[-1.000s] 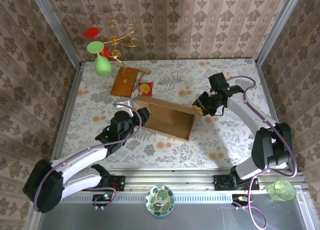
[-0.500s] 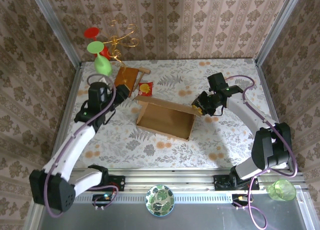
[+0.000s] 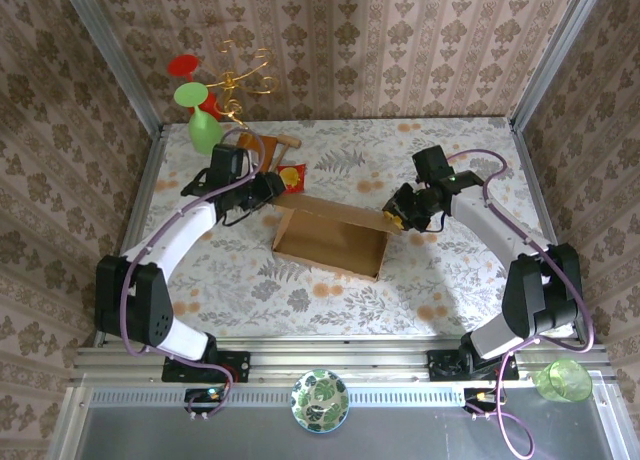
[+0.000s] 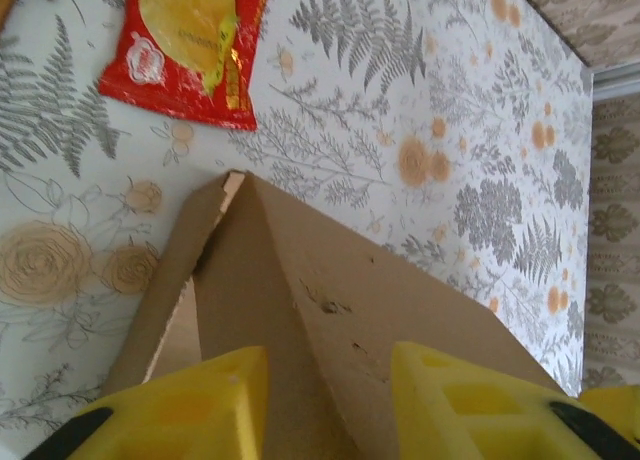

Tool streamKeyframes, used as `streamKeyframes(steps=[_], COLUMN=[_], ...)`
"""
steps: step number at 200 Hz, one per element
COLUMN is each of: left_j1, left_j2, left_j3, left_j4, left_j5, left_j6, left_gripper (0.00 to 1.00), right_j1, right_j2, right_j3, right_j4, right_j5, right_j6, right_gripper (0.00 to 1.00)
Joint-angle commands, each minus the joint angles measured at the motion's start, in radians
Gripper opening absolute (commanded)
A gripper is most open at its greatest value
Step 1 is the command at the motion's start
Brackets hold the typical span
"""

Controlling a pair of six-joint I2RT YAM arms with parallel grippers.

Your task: Fold the paper box

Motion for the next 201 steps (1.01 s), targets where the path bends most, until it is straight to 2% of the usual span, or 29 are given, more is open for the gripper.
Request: streamKeyframes(steps=[1,106,164,169,201], left_j1=[-0.020,-0.095,-0.114,-0.143,-0.158], left_j2=[-0.014,-0.010,0.027,0.027,0.013], left_j3=[-0.040,-0.226,-0.223,-0.221,-0.184], left_j4=[-0.016,0.037,-0.016,-0.023,-0.093], left_j5=[0.031,-0.022,-0.084,-0.091,-0.148], left_j6=[0.047,0.062,0.121,0.126,0.161], left_gripper=[0.35,0.31,0.35,0.35,0.39], right_j1=[0.007,0.014,0.013,0.013,0.013], right_j2=[0.021,0.076,0.090,0.093,0.119], right_j3=[-0.025,-0.044,-0.043,-0.040,-0.036], right_j4=[0.003,-0.006,-0.050,-0.055,-0.078], right_j5=[0.036,0.084,0.135,0.138,0.157], right_j6=[-0.035,-0.161,-0.273,-0.283,-0.326], right_gripper=[0.26,0.23,0.24,0.24,0.24])
